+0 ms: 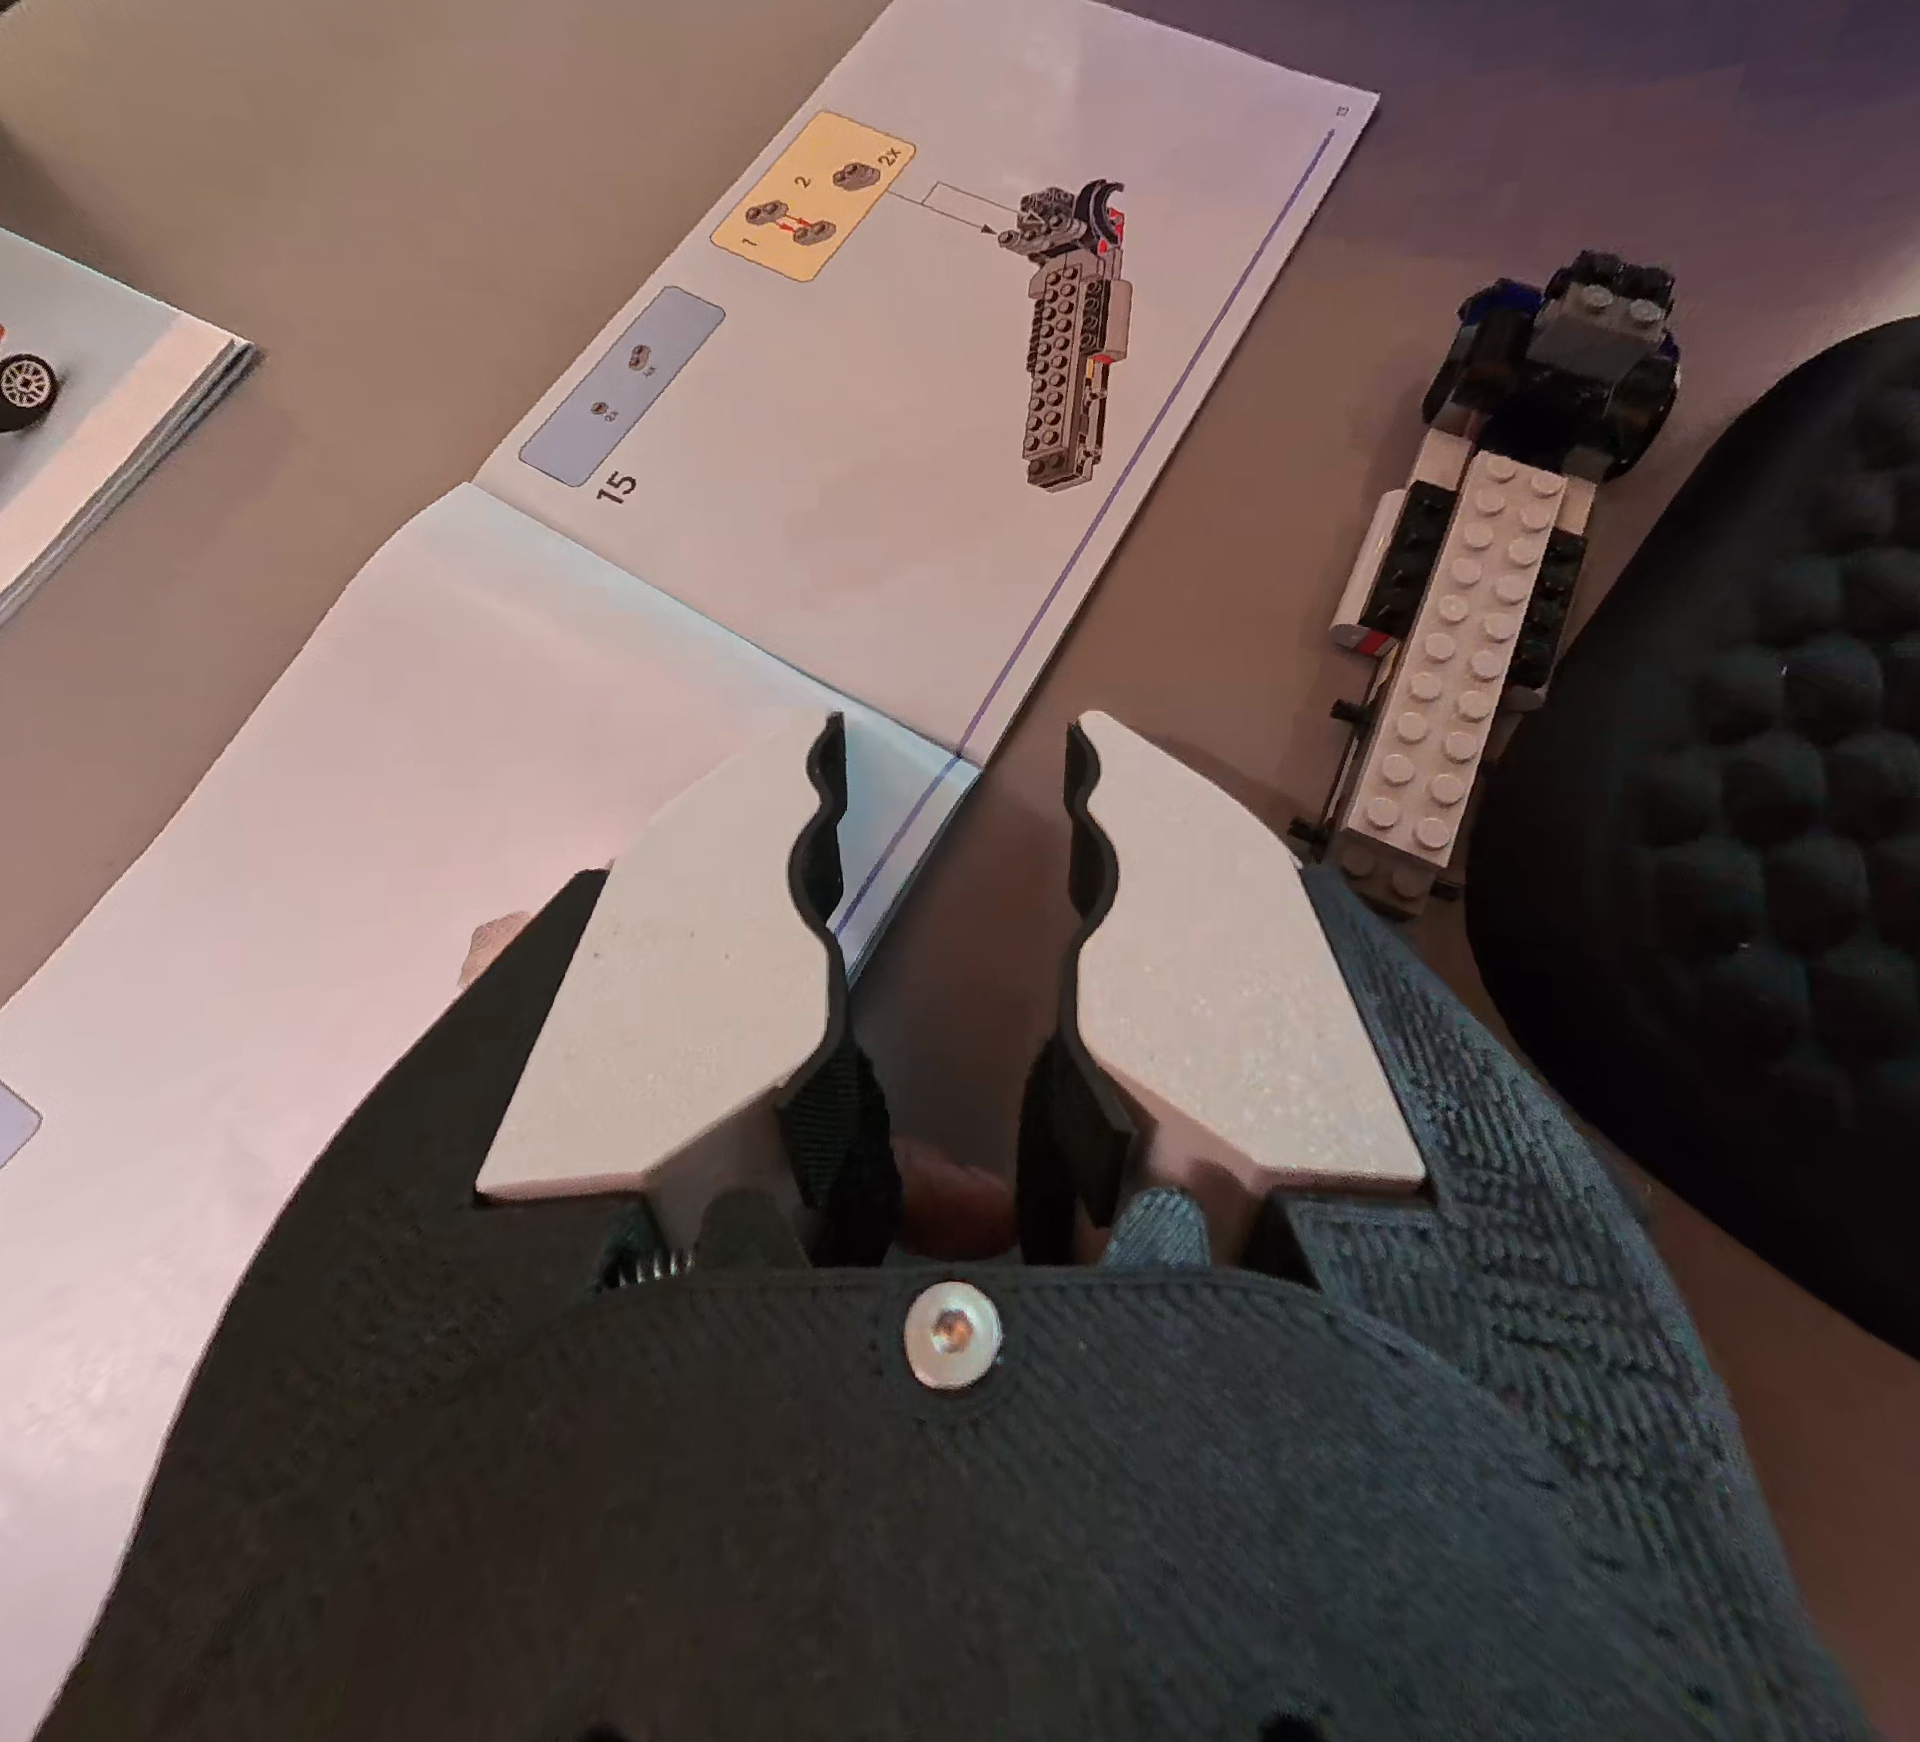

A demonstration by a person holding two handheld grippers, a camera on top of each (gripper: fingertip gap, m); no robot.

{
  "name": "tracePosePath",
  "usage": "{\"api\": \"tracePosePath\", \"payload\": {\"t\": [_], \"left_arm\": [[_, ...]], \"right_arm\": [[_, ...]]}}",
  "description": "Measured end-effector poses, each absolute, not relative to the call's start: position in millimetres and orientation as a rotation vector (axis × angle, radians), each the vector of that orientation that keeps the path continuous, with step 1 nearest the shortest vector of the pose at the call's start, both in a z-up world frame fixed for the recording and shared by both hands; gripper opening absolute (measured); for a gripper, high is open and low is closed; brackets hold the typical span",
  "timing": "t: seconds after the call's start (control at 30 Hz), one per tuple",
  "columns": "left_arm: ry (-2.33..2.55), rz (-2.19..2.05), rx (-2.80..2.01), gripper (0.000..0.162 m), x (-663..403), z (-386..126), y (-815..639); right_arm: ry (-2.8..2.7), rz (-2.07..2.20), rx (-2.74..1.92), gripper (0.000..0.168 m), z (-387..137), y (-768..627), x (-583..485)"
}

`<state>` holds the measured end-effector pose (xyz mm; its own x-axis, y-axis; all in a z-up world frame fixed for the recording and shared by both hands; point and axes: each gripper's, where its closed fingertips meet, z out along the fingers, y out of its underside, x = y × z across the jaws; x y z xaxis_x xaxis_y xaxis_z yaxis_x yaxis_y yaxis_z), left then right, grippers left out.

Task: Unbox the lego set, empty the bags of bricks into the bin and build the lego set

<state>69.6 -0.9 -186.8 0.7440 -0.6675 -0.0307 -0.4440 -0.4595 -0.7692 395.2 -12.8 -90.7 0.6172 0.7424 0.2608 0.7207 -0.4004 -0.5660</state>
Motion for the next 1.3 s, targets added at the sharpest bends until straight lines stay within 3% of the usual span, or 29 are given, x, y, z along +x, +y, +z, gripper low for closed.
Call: {"api": "tracePosePath", "payload": {"t": [0.03, 0.13, 0.57, 1.03, 1.3], "left_arm": [[0.838, -0.345, -2.134, 0.04, 70, -188, -1], [0.842, -0.331, -2.147, 0.04, 69, -190, -1], [0.856, -0.297, -2.142, 0.039, 69, -191, -1], [0.85, -0.326, -2.155, 0.039, 69, -191, -1], [0.852, -0.32, -2.152, 0.039, 69, -191, -1]], "right_arm": [[-1.128, 0.14, -2.265, 0.054, -102, -23, 400], [-1.248, 0.329, -2.33, 0.029, -125, -52, 387], [-1.665, 0.718, -2.023, 0.035, -116, -80, 307], [-1.683, 1.072, -1.872, 0.032, -99, -97, 292], [-1.626, 1.015, -1.87, 0.032, -89, -83, 308]]}}
